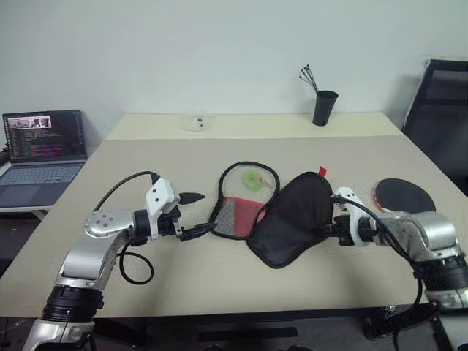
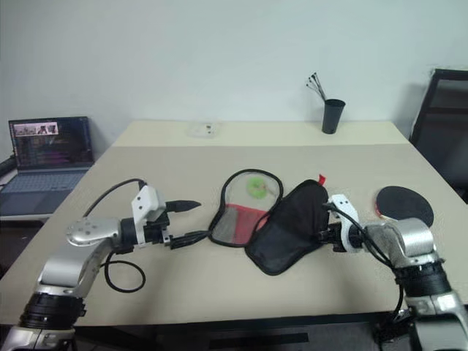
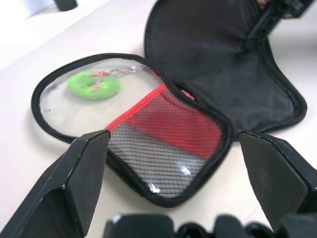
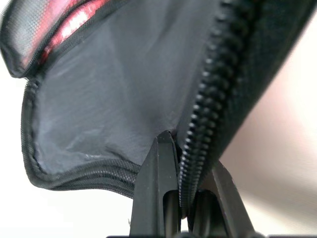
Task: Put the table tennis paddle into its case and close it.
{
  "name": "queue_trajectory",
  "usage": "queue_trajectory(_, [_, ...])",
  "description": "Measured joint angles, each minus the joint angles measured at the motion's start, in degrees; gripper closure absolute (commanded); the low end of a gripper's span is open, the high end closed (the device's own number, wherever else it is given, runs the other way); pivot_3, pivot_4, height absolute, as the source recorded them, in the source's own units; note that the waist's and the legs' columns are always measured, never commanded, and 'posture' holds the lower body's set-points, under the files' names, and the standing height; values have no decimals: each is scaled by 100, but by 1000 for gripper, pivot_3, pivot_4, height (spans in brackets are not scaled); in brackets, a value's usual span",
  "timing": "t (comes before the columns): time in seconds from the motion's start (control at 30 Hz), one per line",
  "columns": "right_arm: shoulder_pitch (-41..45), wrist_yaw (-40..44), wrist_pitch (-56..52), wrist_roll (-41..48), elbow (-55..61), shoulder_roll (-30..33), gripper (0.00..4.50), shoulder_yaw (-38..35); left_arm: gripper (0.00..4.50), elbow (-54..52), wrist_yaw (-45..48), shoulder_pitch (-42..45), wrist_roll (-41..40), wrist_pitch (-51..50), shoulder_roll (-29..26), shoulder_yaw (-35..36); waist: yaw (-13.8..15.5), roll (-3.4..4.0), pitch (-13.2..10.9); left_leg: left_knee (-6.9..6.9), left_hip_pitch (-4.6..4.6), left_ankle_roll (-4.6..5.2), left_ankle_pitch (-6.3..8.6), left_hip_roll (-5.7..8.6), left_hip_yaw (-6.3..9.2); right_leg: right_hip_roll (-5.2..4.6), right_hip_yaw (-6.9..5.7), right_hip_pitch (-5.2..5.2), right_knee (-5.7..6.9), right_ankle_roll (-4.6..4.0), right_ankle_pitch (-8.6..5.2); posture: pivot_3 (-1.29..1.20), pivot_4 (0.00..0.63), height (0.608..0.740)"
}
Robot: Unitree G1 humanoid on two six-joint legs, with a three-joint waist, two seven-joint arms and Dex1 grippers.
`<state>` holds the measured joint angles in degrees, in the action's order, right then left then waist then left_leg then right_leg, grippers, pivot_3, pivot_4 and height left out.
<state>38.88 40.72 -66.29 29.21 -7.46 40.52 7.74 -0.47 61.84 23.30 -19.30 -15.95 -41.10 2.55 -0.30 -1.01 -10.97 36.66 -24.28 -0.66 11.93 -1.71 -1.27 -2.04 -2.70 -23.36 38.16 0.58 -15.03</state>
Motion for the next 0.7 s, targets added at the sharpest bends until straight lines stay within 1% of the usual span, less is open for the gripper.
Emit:
queue_trajectory(0.03, [292, 293, 344, -242, -421, 76, 4434, 317, 0, -12, -8, -8, 0, -22, 6, -12, -21, 0, -1, 1, 8, 0, 0, 1, -14, 7, 11, 0, 1, -1, 5, 0, 150, 740])
queue_trajectory(0.17, [1094, 955, 1437, -1025, -1617, 60, 4434, 887, 0, -174, -27, -33, -2, -93, 40, -58, -20, -1, -1, -1, 9, 0, 0, -4, -38, 15, 30, -9, 2, -1, 9, 0, 150, 740])
queue_trajectory(0.27, [1741, 1200, 2287, -1556, -2617, -303, 4434, 1120, 0, -218, -95, -52, 0, -116, 95, -80, -39, -2, -1, -2, 9, 0, 0, -5, -42, 18, 48, -18, 4, 2, 12, 0, 150, 740])
queue_trajectory(0.4, [2310, 1358, 2999, -2016, -3606, -808, 4434, 1168, 0, -252, -129, -61, 2, -122, 123, -113, -41, -2, -2, -2, 5, 0, 0, -15, -44, 16, 48, -20, 2, -3, 15, 0, 150, 740])
queue_trajectory(0.43, [2417, 1404, 3130, -2125, -3838, -897, 4434, 1162, 0, -254, -133, -62, 2, -124, 124, -114, -38, -2, -2, -2, 5, 0, 0, -20, -44, 14, 48, -20, 2, -25, 28, 0, 150, 740])
queue_trajectory(0.6, [2605, 1361, 3575, -2410, -4677, -1135, 4434, 1055, 0, -255, -133, -52, 12, -117, 139, -123, -24, -2, -2, -1, 5, 0, 0, -12, -50, 3, 53, -20, 1, -25, 30, 0, 150, 740])
queue_trajectory(0.63, [2614, 1291, 3651, -2451, -4807, -1177, 4007, 990, 0, -255, -132, -44, 18, -111, 142, -138, -23, -2, -2, 0, 5, 0, 0, -12, -50, 3, 54, -20, 1, -24, 31, 0, 150, 740])
queue_trajectory(0.67, [2619, 1226, 3722, -2489, -4899, -1189, 3855, 928, 0, -252, -128, -27, 23, -104, 147, -171, -21, -2, -2, 0, 5, 0, 0, -11, -50, 2, 54, -20, 2, -24, 32, 0, 150, 740])
queue_trajectory(0.7, [2635, 1150, 3779, -2544, -4967, -1189, 3457, 891, 0, -244, -122, -14, 29, -93, 155, -208, -19, -2, -2, 0, 5, 0, 0, -10, -51, 1, 55, -20, 3, -23, 32, 0, 150, 740])
